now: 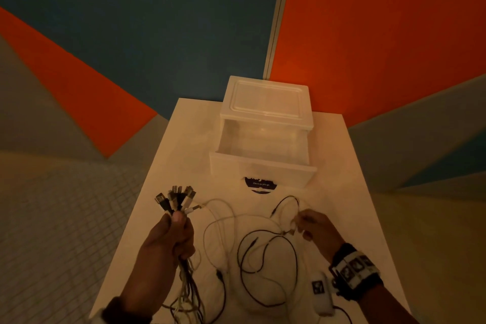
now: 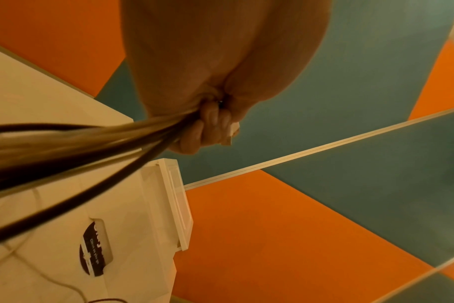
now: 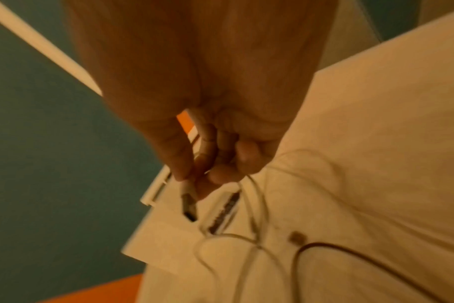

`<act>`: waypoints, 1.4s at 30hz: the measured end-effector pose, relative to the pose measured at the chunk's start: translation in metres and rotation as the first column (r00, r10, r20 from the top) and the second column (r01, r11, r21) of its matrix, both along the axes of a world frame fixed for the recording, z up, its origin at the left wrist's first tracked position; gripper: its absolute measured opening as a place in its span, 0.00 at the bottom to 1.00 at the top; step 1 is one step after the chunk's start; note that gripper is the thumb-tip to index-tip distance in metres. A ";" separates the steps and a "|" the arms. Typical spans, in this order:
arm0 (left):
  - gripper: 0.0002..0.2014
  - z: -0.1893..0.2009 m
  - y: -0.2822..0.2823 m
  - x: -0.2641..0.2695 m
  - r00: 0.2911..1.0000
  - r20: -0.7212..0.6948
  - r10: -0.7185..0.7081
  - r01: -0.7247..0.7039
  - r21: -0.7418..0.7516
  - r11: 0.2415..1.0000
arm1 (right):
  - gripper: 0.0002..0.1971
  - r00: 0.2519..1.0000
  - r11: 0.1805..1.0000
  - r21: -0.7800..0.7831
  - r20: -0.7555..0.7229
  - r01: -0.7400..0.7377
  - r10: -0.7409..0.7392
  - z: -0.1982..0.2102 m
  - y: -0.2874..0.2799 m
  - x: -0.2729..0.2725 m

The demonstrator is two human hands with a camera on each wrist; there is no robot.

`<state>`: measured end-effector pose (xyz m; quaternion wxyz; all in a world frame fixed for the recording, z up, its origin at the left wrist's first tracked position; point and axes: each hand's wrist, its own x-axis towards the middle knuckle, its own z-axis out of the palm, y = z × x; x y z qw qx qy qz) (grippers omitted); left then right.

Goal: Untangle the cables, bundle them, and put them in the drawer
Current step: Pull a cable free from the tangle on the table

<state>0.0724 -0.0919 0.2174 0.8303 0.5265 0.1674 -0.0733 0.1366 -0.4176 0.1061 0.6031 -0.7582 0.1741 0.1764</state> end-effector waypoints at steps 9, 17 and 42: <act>0.10 0.000 -0.027 0.014 0.998 -0.007 -0.070 0.069 -0.118 0.991 | 0.09 0.918 0.983 0.119 0.388 -0.138 0.082 0.098 0.035 -0.022; 0.08 0.007 -0.046 0.022 0.999 -0.006 -0.042 0.041 -0.149 0.988 | 0.06 0.686 0.509 -0.837 0.491 0.200 0.538 0.126 0.065 -0.021; 0.16 0.011 -0.065 0.019 0.995 0.094 -0.019 0.017 0.021 1.000 | 0.09 0.759 0.977 -0.176 0.618 -0.123 0.206 0.114 0.134 -0.060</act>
